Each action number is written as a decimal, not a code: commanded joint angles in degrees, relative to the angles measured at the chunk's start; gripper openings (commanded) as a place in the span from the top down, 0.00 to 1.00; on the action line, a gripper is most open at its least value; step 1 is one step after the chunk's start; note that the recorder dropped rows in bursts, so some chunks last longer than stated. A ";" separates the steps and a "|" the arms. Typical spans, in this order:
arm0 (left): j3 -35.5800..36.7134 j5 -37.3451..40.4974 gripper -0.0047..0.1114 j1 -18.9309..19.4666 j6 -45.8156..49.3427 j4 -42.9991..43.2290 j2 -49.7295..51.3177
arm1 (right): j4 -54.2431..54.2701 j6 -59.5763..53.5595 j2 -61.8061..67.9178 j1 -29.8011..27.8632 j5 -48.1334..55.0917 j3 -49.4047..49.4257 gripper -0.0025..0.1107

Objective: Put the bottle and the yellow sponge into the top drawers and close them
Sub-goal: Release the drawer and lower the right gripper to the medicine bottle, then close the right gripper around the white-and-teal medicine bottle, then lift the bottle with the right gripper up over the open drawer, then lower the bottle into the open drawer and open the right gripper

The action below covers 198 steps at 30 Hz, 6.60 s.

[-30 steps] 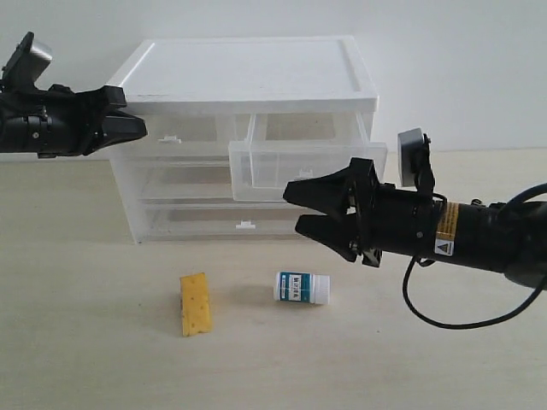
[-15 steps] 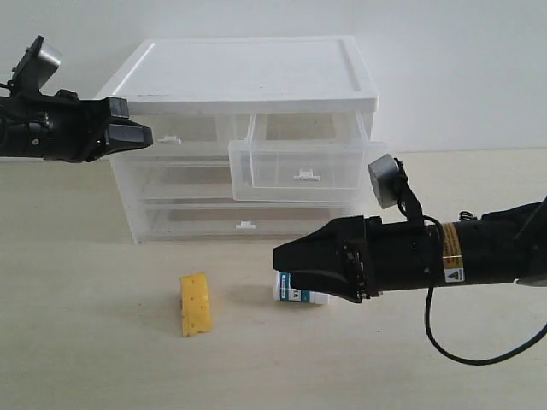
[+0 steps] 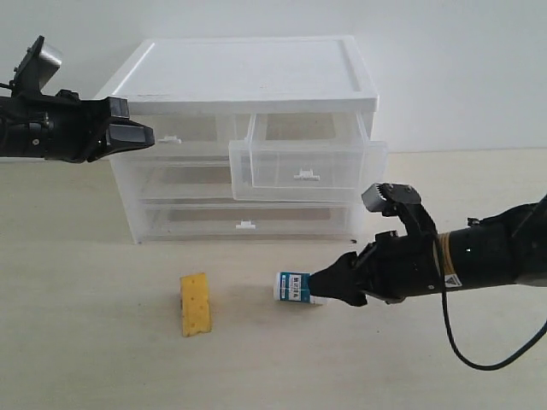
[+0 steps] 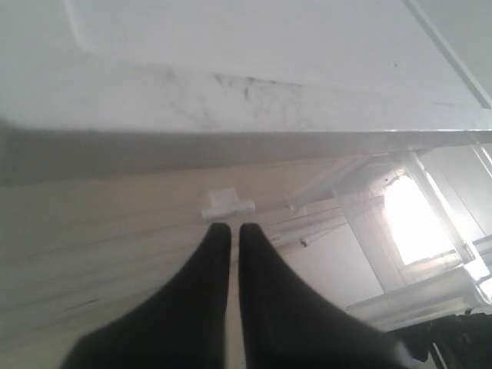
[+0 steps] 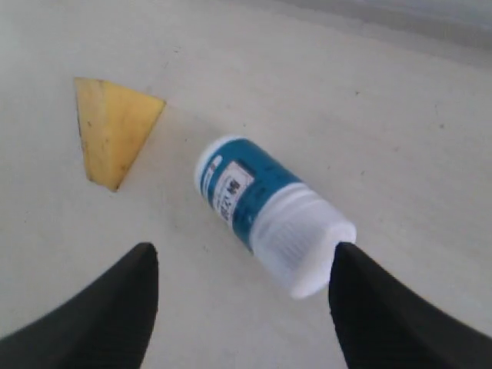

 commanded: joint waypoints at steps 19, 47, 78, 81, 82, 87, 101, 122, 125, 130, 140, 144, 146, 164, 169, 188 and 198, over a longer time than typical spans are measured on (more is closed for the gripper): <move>-0.43 0.63 0.93 0.16 0.04 0.38 -0.18 | 13.64 -30.98 -0.40 4.39 -0.55 0.12 0.46; -0.43 0.61 0.93 0.16 0.04 0.27 -0.18 | 12.44 -31.74 1.98 6.21 7.73 0.01 0.46; -0.43 0.61 0.93 0.16 0.04 0.27 -0.18 | 15.13 -37.13 1.98 8.01 7.12 -0.68 0.46; -0.43 0.61 0.93 0.16 0.04 0.27 -0.18 | 15.35 -37.29 1.98 8.01 7.12 -0.80 0.46; -0.43 0.61 0.93 0.16 0.04 0.27 -0.18 | 15.35 -37.29 1.98 8.01 7.12 -0.80 0.46; -0.43 0.74 0.93 0.16 0.04 0.27 -0.18 | 15.46 -37.29 1.98 8.01 7.12 -0.80 0.46; -0.43 0.51 0.93 0.16 0.04 0.27 -0.18 | 17.28 -36.79 6.37 8.01 6.45 -2.88 0.46; -0.43 -0.93 0.93 0.16 0.44 0.27 -0.18 | -9.67 -5.34 -1.72 8.01 7.49 -3.58 0.98; -0.43 -0.93 0.93 0.16 0.44 0.27 -0.18 | -13.74 1.41 -3.76 8.01 2.25 -3.58 0.98; -0.43 -1.19 0.93 0.16 0.44 0.27 -0.18 | -13.50 3.18 -6.80 8.01 -12.33 -3.58 0.98; -0.43 -1.17 0.93 0.16 0.44 0.51 -0.18 | 3.47 2.65 -13.15 7.89 -26.14 -3.58 0.98; -0.43 -0.91 0.93 0.16 0.44 0.51 -0.18 | 9.07 2.44 -17.66 7.65 -25.56 -4.96 0.98; -0.43 -0.91 0.93 0.16 0.44 0.51 -0.18 | 9.25 3.06 -19.95 7.65 -20.31 -7.04 0.98; -0.43 -2.40 0.93 0.16 0.44 0.51 -0.18 | 5.29 6.51 -22.70 7.76 28.27 -16.69 0.98; -0.43 -2.40 0.93 0.16 0.44 0.51 -0.18 | 6.62 6.51 -19.28 7.76 27.09 -17.03 0.98; -0.43 -2.37 0.93 0.16 0.44 0.67 -0.18 | 4.79 7.67 -15.35 7.76 25.16 -17.85 0.64; -0.43 -2.37 0.93 0.16 0.44 0.79 -0.18 | 1.53 9.85 -15.35 7.76 25.16 -17.85 0.46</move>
